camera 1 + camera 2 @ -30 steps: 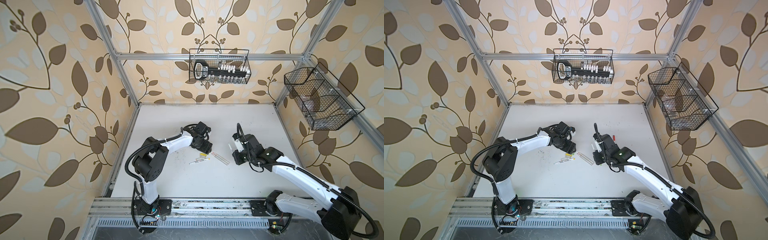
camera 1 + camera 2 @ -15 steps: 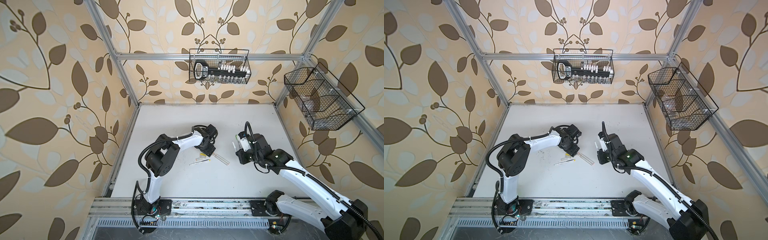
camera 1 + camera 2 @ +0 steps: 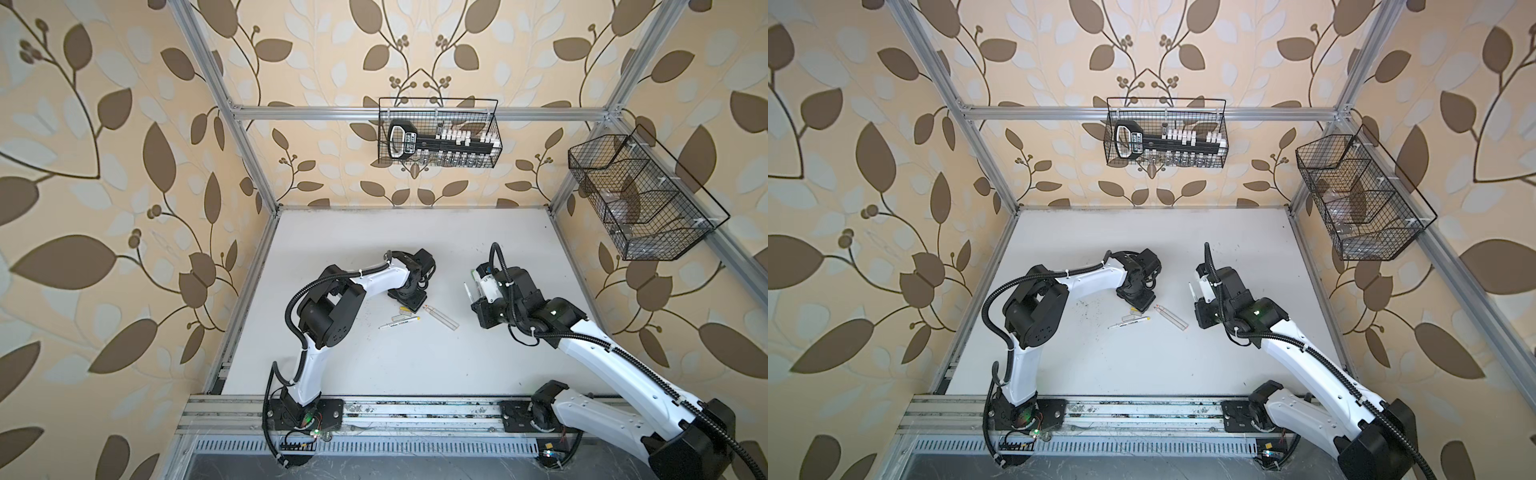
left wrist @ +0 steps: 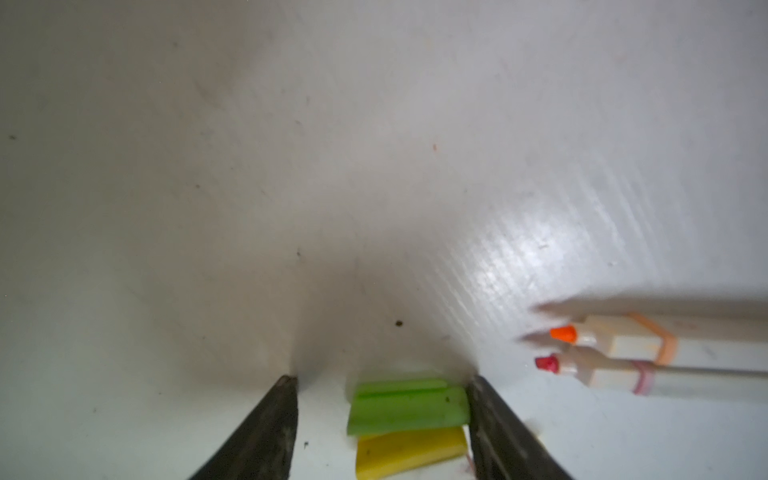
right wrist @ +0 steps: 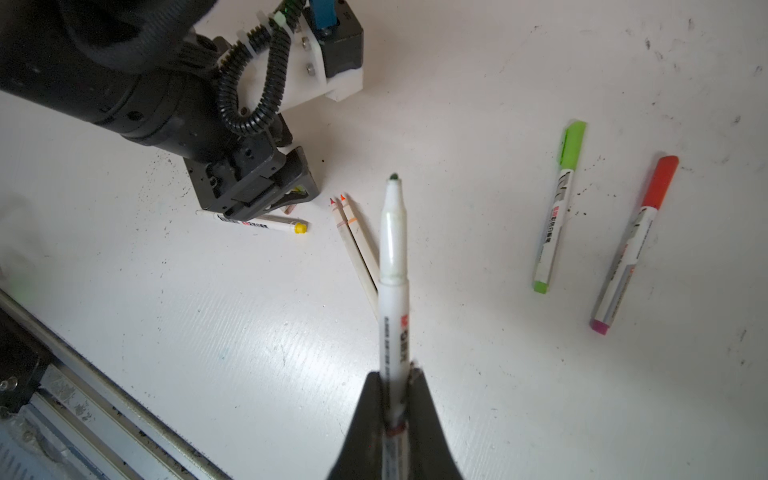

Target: Insert the pens into the pen caps

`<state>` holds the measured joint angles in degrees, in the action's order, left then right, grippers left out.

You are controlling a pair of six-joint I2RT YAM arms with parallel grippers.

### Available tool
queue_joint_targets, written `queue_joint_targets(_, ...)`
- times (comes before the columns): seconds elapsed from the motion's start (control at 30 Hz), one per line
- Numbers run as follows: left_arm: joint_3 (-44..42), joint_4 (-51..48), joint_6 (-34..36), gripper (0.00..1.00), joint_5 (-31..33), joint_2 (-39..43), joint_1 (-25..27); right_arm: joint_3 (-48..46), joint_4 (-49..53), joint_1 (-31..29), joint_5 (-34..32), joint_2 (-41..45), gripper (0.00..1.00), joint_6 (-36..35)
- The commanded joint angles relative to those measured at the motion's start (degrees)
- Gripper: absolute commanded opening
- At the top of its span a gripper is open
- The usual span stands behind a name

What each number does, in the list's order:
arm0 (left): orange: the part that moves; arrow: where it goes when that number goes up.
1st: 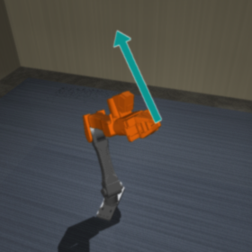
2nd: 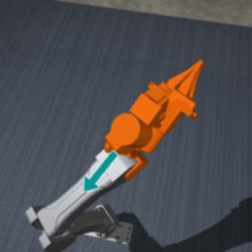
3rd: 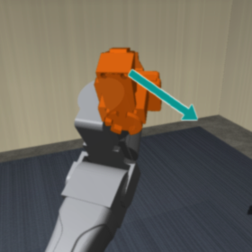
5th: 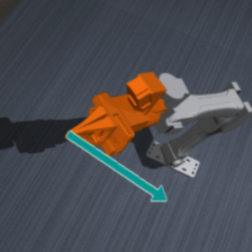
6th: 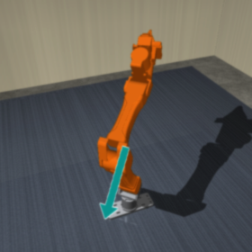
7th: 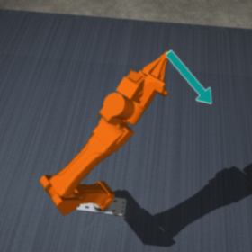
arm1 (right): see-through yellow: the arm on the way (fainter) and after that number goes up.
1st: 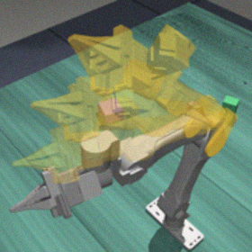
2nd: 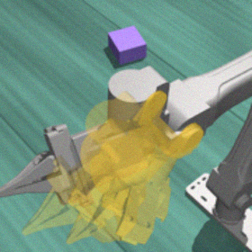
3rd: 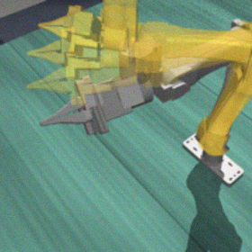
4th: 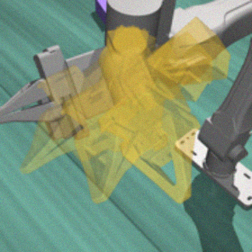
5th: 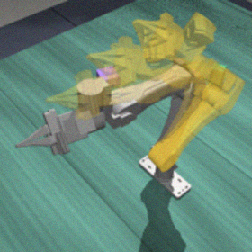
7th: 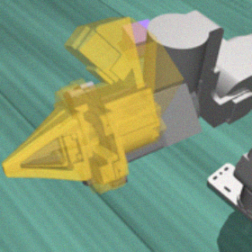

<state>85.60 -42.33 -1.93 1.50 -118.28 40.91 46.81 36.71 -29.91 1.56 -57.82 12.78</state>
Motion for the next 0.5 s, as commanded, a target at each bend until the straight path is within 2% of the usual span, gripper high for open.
queue_joint_targets(0.0, 2.02, -2.82, -1.23, 0.63, -0.82, -0.54, 0.24, -0.44, 0.4, 0.23, 0.9, -0.09, 0.09, -1.09)
queue_joint_targets(0.13, 1.35, -2.61, -1.88, 0.59, -1.11, -0.45, 0.23, -0.66, 0.21, 0.16, 0.99, -0.18, 0.09, -1.09)
queue_joint_targets(0.23, 1.32, -2.58, -2.11, 0.5, -1.67, -0.55, 0.28, -0.67, 0.12, 0.13, 1.05, -0.2, 0.09, -1.22)
queue_joint_targets(0.47, 1.61, -2.44, -2.53, 0.45, -1.85, -0.15, 0.27, -0.75, 0.21, 0.04, 0.99, -0.17, 0.09, -1.27)
